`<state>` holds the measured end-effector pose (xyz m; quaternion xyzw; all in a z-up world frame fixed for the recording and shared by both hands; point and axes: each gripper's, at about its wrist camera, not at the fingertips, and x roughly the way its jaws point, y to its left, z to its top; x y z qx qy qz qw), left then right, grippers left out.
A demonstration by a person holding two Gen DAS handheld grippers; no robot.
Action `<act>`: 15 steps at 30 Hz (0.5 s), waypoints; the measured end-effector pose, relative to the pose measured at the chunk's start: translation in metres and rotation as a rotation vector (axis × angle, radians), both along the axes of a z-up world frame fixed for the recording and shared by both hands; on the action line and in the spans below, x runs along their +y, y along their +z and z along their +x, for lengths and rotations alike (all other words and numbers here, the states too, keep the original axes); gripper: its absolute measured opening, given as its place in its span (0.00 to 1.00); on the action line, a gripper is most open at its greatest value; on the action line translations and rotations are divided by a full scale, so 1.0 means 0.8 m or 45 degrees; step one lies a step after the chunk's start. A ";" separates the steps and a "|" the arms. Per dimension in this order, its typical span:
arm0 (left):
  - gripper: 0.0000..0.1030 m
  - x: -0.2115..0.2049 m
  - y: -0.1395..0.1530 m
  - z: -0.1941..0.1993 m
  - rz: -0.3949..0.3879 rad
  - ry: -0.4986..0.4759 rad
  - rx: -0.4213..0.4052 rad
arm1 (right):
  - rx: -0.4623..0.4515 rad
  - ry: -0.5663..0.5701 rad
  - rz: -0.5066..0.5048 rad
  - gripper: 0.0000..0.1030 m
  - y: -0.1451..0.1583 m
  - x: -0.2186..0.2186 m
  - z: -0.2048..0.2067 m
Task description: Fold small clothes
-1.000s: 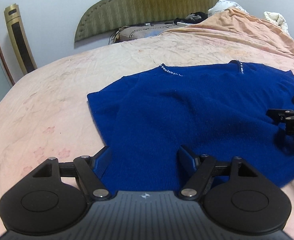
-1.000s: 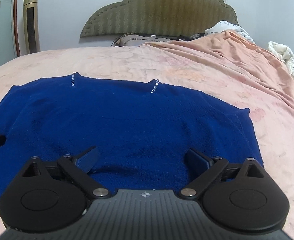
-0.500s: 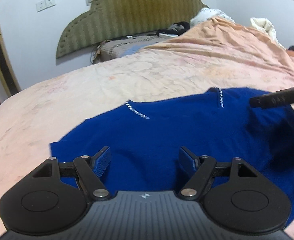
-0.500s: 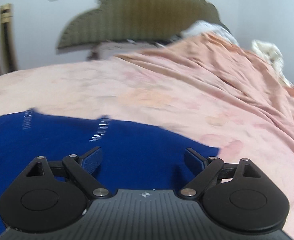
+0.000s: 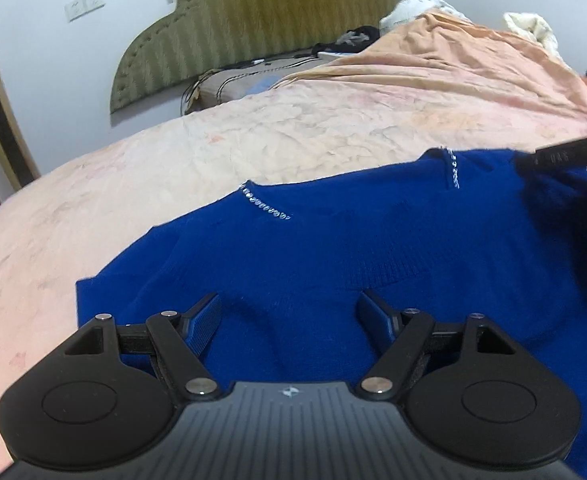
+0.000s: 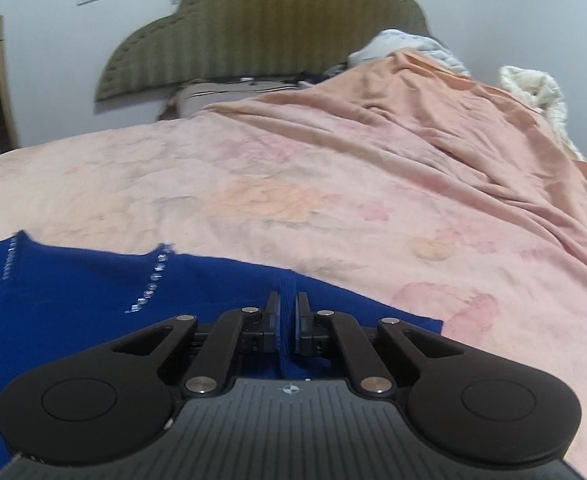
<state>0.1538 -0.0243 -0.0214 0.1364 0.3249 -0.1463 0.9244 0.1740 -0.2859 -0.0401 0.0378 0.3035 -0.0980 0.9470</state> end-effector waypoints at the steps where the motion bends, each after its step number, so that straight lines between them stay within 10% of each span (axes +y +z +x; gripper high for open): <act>1: 0.73 0.002 0.006 -0.005 -0.018 -0.013 -0.008 | 0.011 -0.013 0.018 0.22 0.002 -0.001 -0.001; 6: 0.74 -0.004 -0.001 -0.014 0.038 -0.058 -0.019 | -0.093 0.146 -0.017 0.51 0.037 0.044 -0.059; 10: 0.73 0.000 0.004 -0.008 -0.031 0.004 0.017 | 0.102 0.488 0.081 0.53 0.020 0.089 -0.055; 15: 0.73 0.013 0.027 -0.029 -0.040 0.040 -0.035 | 0.111 0.369 -0.051 0.73 0.000 0.104 -0.012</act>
